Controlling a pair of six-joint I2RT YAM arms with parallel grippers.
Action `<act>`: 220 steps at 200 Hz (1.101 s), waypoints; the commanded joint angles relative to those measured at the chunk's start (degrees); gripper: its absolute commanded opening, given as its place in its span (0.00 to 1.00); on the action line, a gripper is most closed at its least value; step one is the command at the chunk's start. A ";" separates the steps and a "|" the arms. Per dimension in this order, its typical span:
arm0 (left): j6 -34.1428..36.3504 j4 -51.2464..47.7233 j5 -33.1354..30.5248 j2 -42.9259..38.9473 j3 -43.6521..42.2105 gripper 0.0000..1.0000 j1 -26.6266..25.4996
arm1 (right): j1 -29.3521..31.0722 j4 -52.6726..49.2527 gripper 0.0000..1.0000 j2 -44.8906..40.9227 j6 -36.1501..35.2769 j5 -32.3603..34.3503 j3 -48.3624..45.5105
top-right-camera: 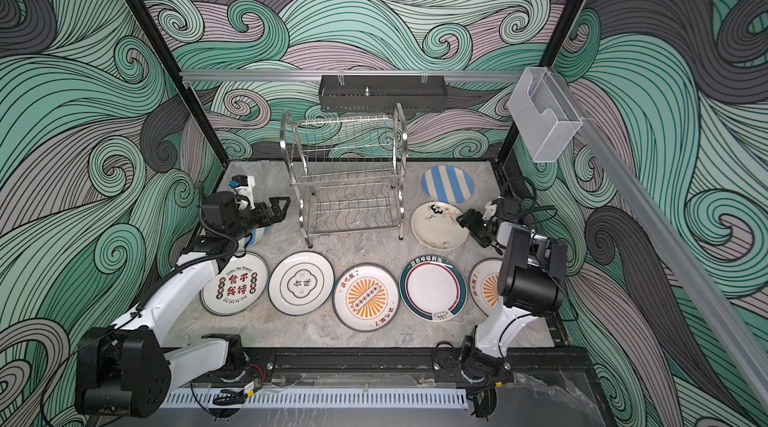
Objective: Load the plates into the dish rack
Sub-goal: 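Move the right gripper to the flower plate while the left nears the rack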
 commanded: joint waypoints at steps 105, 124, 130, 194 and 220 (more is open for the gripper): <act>-0.08 2.57 3.09 -0.23 -0.61 0.99 -1.09 | -0.74 2.60 0.60 2.95 1.48 -6.66 -2.34; -0.08 2.43 3.15 -0.05 -0.60 0.99 -1.27 | -1.08 3.24 0.54 3.34 1.97 -7.65 -2.78; 0.00 2.41 3.12 -0.05 -0.58 0.98 -1.28 | -1.09 3.33 0.52 3.36 2.03 -7.66 -2.83; -0.08 2.24 3.11 0.29 -0.58 0.99 -1.63 | -2.37 6.72 0.35 4.00 4.39 -9.55 -4.29; -0.32 2.07 3.14 0.35 -0.36 0.99 -1.80 | -2.50 8.38 0.26 4.21 5.22 -10.14 -4.83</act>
